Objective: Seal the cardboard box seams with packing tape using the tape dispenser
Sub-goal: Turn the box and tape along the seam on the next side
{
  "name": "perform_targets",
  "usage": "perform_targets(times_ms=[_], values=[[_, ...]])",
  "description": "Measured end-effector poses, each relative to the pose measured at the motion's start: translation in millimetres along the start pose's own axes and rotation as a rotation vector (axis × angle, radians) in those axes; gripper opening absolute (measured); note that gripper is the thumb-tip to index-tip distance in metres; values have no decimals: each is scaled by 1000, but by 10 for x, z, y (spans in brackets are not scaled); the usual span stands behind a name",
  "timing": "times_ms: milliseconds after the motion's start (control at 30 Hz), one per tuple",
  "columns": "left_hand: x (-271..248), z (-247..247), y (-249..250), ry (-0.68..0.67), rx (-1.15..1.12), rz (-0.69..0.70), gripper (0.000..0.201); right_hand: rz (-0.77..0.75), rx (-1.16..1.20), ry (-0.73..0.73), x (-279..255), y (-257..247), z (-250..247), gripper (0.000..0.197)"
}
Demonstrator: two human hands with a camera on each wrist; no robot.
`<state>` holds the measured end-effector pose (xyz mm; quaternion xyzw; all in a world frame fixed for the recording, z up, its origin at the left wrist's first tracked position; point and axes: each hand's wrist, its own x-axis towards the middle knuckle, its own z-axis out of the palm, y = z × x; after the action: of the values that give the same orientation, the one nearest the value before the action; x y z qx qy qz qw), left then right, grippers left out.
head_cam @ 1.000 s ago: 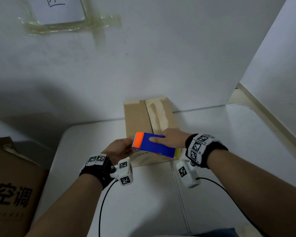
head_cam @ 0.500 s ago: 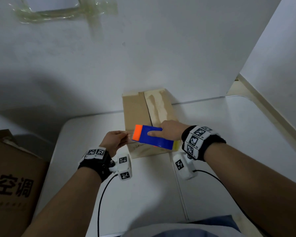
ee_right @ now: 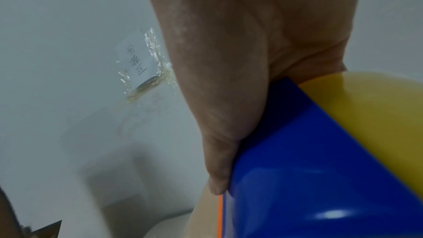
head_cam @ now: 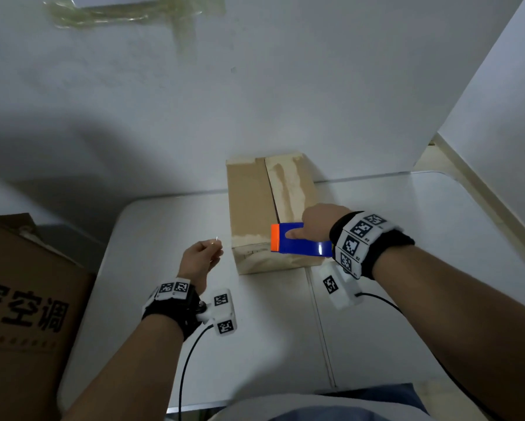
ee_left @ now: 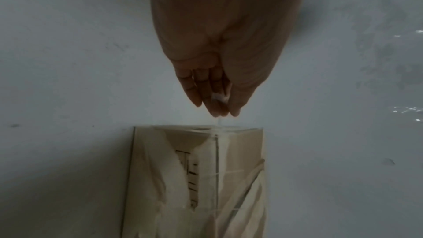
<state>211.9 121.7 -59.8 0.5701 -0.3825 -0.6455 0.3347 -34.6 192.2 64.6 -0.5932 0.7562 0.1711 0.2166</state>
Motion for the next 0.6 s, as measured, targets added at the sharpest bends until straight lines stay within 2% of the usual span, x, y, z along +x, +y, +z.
perform_targets(times_ms=[267,600], values=[[-51,79,-140,55,-31,60,6,71,-43,7,5,-135,56,51],[-7,58,-145,36,8,31,6,132,-66,35,10,-271,50,47]])
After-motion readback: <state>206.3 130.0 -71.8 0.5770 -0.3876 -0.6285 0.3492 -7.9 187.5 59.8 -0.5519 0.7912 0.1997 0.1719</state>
